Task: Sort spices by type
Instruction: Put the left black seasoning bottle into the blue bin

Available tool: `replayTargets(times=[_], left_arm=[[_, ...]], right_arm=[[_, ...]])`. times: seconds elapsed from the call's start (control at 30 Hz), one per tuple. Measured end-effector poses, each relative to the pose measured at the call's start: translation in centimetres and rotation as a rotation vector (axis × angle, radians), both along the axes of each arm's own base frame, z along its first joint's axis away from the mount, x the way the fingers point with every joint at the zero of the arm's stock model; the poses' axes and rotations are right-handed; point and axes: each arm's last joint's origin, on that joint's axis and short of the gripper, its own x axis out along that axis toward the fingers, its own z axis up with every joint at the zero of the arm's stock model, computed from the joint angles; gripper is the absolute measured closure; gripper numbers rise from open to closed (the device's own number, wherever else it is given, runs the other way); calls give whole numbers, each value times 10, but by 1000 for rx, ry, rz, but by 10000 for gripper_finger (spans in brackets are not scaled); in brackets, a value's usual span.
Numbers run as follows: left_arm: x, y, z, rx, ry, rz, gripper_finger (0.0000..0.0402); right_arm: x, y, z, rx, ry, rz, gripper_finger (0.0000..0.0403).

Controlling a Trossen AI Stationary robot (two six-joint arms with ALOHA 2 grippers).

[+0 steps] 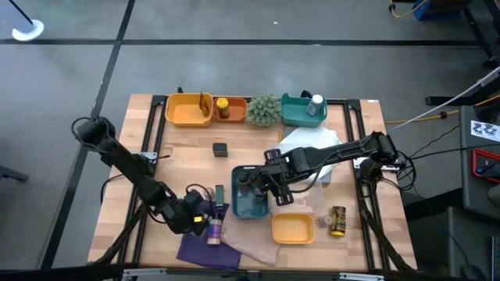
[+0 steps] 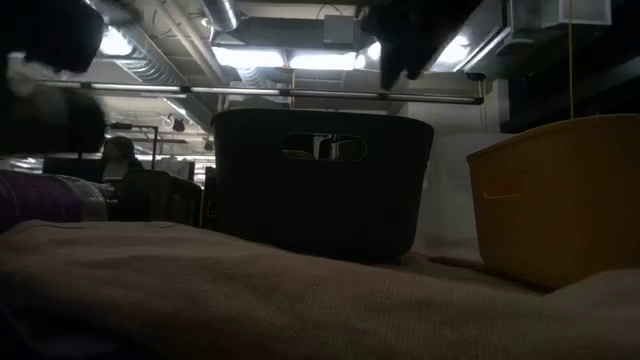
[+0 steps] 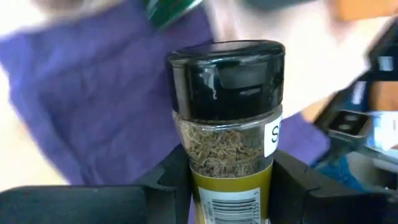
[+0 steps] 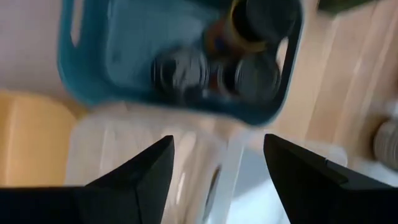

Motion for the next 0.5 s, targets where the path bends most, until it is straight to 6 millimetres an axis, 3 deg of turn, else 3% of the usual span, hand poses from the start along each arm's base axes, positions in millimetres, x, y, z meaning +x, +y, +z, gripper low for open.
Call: replayTargets(times=[0.2, 0.5], left_arm=[[-1, 9, 18, 214, -174, -69, 266], [11, 23, 28, 632, -333, -63, 265]], right_arm=[[16, 4, 6, 11, -172, 78, 155], [28, 7, 14, 6, -323, 144, 155]])
